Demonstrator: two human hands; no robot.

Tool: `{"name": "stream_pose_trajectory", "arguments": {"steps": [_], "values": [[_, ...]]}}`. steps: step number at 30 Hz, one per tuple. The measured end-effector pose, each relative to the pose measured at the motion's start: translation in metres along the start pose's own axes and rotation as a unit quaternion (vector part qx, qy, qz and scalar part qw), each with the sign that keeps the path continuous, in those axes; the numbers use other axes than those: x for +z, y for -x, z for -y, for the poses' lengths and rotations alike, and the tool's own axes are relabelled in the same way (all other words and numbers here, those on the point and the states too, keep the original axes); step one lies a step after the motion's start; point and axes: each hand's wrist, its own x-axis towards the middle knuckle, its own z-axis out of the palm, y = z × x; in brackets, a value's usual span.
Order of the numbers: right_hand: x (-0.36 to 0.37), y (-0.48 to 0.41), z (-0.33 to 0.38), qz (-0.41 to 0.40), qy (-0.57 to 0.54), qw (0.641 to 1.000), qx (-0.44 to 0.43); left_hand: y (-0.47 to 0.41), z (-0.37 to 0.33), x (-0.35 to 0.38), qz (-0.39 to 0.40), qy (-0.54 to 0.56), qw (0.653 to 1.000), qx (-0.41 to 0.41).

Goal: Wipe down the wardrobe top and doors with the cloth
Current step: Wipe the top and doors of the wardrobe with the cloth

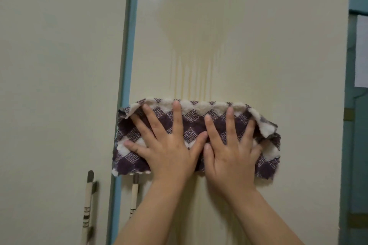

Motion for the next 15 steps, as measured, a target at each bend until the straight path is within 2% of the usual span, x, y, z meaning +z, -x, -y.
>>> {"name": "stream_pose_trajectory", "arguments": {"steps": [10, 15], "values": [[0.003, -0.068, -0.007, -0.034, 0.001, 0.999, -0.011, -0.070, -0.015, -0.014, -0.092, -0.005, 0.996, 0.015], [-0.016, -0.133, -0.007, -0.041, 0.028, 0.999, 0.006, -0.128, -0.039, -0.033, -0.081, -0.002, 0.997, 0.014]]}}
